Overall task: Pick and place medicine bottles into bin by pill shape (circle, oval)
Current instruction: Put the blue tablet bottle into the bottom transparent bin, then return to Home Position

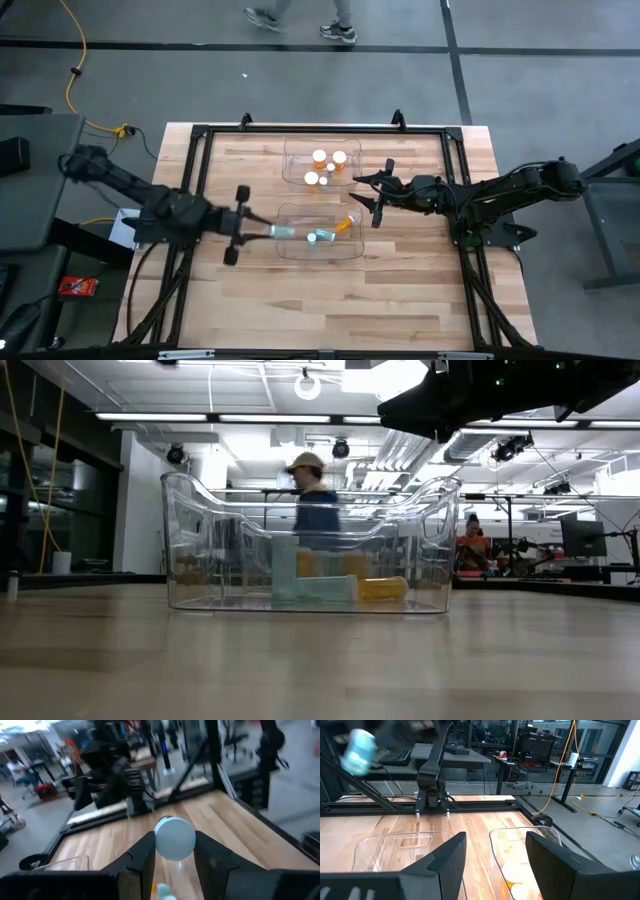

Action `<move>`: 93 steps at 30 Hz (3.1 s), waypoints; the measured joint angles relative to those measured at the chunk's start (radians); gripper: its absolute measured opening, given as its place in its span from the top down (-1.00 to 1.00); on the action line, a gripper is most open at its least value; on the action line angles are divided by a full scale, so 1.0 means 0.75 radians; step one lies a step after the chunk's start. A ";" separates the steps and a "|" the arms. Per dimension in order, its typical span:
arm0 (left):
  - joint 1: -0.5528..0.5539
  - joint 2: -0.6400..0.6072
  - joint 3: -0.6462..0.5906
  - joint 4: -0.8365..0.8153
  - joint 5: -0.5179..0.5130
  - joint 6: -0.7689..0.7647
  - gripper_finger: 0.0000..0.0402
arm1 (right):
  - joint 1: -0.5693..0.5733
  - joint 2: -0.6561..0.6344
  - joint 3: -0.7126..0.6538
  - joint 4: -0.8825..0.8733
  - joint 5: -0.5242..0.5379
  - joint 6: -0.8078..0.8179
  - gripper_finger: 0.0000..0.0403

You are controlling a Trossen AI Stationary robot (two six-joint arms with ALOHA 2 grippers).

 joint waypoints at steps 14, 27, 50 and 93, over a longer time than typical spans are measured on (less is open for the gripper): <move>0.525 0.115 -0.412 0.955 0.452 -0.198 0.48 | 0.000 0.001 0.000 -0.007 0.000 -0.005 0.02; 0.524 0.160 -0.410 0.951 0.446 -0.236 0.48 | 0.000 0.001 0.000 -0.007 0.000 -0.001 0.02; 0.360 0.904 0.397 -0.066 0.237 -0.326 0.48 | 0.000 0.000 0.000 -0.014 0.000 -0.005 0.02; 0.360 0.914 0.521 -0.328 -0.131 -0.297 0.19 | 0.000 0.000 0.000 -0.050 0.000 -0.002 0.02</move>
